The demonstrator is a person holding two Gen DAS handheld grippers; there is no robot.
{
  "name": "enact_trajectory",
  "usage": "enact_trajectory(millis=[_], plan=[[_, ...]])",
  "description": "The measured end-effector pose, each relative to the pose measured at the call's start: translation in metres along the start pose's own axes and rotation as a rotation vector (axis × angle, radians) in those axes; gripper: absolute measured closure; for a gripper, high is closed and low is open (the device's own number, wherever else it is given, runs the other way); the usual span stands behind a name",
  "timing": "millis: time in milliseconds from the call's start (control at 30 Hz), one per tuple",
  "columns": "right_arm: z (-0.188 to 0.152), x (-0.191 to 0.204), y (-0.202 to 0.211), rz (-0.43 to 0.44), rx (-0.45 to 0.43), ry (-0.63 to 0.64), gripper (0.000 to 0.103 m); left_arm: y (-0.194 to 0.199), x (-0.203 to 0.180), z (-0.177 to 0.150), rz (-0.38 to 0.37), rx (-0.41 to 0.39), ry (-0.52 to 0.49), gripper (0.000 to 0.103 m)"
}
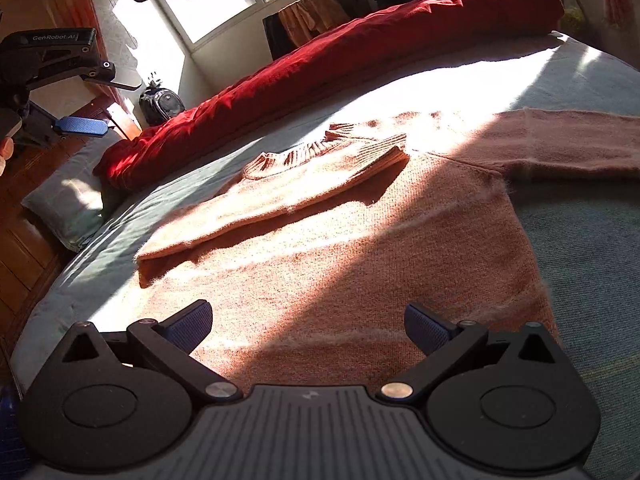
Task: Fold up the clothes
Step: 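Lift the left gripper away from the folded sleeve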
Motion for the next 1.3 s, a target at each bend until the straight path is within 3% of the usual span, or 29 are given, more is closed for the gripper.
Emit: enact_trajectory(millis=[233, 433, 567, 833, 1067, 1300], plan=[[-0.004, -0.002, 0.0, 0.015, 0.016, -0.024, 0.0, 0.021, 0.007, -0.013, 0.007, -0.003, 0.014, 0.025], [-0.003, -0.003, -0.002, 0.0, 0.014, -0.016, 0.0, -0.015, 0.02, -0.031, -0.024, 0.043, 0.035, 0.022], [-0.003, -0.005, -0.008, -0.022, 0.018, -0.021, 0.0, -0.044, 0.045, -0.046, -0.032, 0.074, 0.1, 0.022], [-0.002, 0.001, -0.011, -0.017, 0.006, -0.004, 0.0, -0.074, 0.12, -0.062, -0.031, 0.052, 0.271, 0.023], [-0.001, 0.003, -0.021, -0.045, 0.007, 0.007, 0.0, -0.103, 0.162, -0.089, -0.1, 0.076, 0.404, 0.023], [-0.002, 0.007, -0.028, -0.072, 0.0, 0.037, 0.0, -0.103, 0.181, -0.1, -0.193, 0.017, 0.486, 0.024]])
Point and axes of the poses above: each gripper's, at about its wrist camera, not at the fingertips, and y roughly against the way its jaws point, x to its left, z to its top, the point moved 5 cm from there along -y, roughly the way its jaws point, and after that the axes turned 3 degrees about -z, right-handed, at the moved point
